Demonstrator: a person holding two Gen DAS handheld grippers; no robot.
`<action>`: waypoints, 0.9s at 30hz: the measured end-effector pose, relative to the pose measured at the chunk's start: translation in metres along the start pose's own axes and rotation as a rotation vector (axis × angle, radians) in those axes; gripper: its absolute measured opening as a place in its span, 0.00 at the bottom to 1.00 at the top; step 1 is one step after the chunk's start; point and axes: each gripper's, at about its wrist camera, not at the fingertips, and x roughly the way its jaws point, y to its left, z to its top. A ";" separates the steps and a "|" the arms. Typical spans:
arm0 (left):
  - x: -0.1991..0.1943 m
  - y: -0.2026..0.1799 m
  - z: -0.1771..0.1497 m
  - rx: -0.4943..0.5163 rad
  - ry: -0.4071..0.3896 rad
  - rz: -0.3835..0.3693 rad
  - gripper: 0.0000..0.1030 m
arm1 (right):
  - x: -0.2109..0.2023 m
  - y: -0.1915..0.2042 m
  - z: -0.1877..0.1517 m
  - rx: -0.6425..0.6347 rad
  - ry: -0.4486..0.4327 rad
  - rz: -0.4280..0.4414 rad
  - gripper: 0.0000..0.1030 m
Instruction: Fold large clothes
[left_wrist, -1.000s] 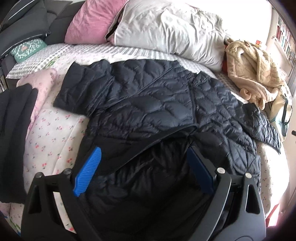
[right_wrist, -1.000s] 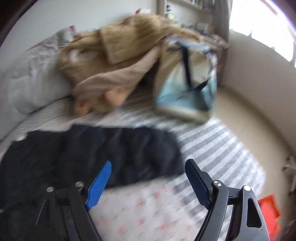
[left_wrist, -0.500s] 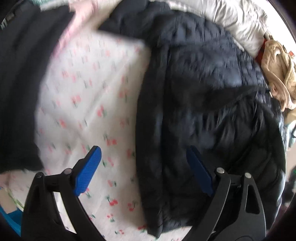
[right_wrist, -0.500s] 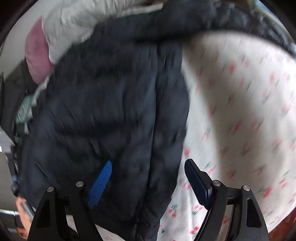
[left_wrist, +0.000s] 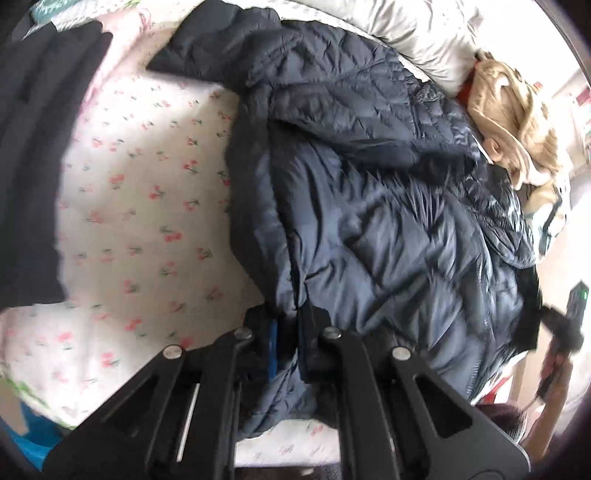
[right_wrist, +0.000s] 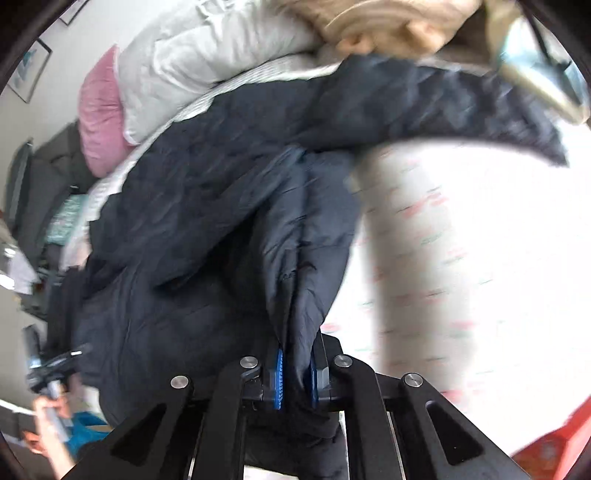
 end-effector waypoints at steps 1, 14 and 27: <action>0.000 0.003 -0.006 0.011 0.046 -0.041 0.09 | -0.001 -0.001 0.000 -0.015 0.022 -0.032 0.09; -0.017 -0.010 -0.024 0.176 -0.015 0.247 0.73 | 0.025 0.020 -0.011 -0.073 0.079 -0.259 0.49; 0.061 -0.073 0.047 0.223 -0.103 0.147 0.75 | 0.044 0.111 0.031 -0.140 -0.167 -0.151 0.79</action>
